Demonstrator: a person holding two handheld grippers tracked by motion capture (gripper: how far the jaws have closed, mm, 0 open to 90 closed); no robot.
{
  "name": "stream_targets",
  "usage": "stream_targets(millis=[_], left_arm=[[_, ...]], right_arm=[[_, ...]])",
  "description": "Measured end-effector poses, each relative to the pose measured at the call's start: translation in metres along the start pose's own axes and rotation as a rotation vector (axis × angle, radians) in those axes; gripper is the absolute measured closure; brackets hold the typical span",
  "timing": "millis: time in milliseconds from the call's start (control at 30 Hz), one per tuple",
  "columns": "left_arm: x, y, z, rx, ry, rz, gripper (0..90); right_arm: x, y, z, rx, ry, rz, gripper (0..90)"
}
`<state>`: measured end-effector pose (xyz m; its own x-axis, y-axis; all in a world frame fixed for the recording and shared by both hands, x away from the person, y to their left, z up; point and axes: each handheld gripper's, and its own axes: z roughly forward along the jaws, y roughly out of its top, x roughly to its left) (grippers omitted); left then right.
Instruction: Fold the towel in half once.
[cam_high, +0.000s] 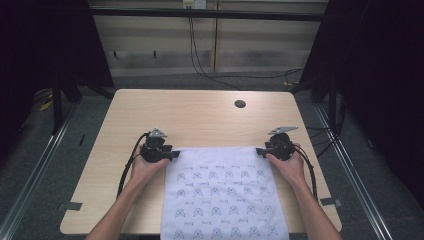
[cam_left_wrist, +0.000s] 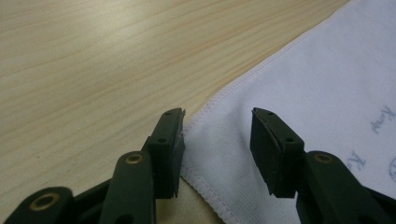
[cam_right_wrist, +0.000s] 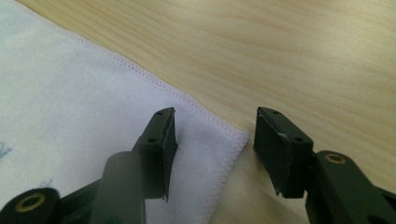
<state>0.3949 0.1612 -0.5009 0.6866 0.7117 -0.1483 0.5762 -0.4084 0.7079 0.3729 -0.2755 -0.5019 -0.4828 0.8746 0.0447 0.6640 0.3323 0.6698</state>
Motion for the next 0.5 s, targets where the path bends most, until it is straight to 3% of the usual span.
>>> stream_targets(millis=[100, 267, 367, 500], left_arm=[[-0.0019, 0.0, 0.0001, 0.017, 0.014, 0.033, 58.0], [-0.0052, -0.0023, -0.0023, 0.03, 0.022, 0.089, 71.4], [-0.0025, -0.0042, -0.0028, 0.02, -0.017, 0.066, 84.7], [0.0028, -0.0049, -0.0049, 0.015, -0.046, 0.039, 87.6]], right_arm=[[0.0012, -0.0001, -0.0008, 0.0, 0.011, -0.01, 58.1], [0.0055, 0.0008, -0.0014, 0.009, 0.071, -0.01, 83.1], [0.004, -0.0004, -0.0014, 0.002, 0.089, 0.012, 86.0], [0.0034, -0.0012, -0.0025, 0.005, 0.105, 0.028, 86.7]])
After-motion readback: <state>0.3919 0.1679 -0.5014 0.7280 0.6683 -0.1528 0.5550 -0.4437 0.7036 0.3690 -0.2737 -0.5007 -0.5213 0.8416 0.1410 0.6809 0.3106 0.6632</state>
